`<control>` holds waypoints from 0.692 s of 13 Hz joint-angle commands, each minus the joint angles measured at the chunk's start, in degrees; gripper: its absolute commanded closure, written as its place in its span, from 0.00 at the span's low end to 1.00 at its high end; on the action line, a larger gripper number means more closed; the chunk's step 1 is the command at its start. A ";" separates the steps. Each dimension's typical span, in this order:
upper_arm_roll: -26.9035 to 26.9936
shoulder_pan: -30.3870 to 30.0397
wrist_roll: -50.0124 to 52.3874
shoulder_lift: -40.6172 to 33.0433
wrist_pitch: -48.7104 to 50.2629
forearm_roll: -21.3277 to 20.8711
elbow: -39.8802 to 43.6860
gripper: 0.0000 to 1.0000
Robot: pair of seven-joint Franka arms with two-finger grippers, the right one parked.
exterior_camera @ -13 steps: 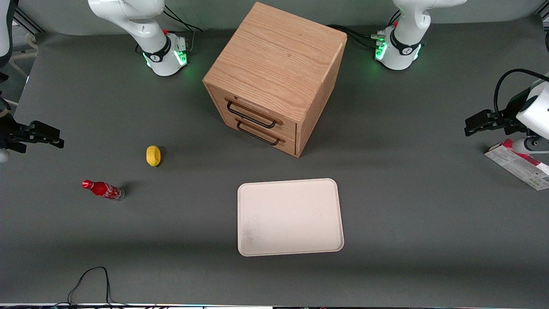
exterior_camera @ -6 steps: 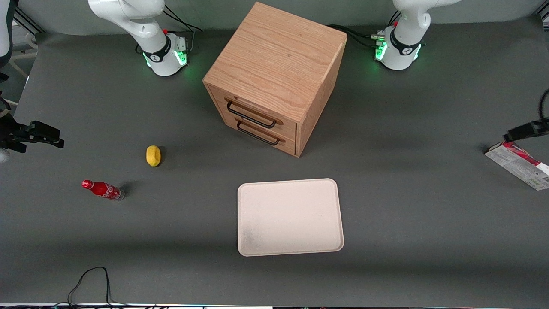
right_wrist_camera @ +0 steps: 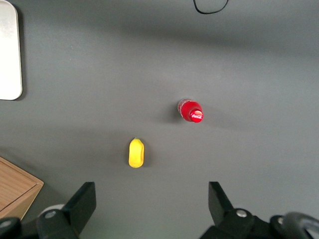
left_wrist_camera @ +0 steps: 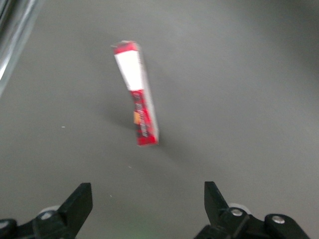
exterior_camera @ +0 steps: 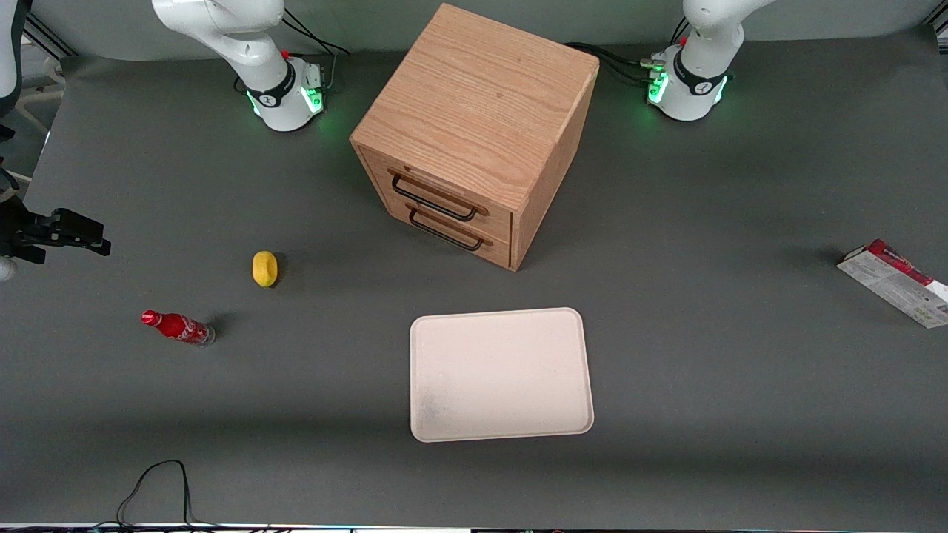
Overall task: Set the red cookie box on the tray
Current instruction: 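Move the left gripper down over the red-and-white cookie box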
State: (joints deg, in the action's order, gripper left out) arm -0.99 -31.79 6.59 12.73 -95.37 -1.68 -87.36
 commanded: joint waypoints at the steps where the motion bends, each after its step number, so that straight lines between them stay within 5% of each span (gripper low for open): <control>1: -0.94 -4.84 2.55 0.98 -1.65 -0.78 0.08 0.00; 4: -0.94 -6.79 4.55 1.16 -2.09 -0.69 -0.27 0.00; 9: -1.03 -6.96 7.12 3.43 -22.19 0.01 -14.49 0.00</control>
State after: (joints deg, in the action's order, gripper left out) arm -1.68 -38.44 12.39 15.30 -110.92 -1.65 -96.32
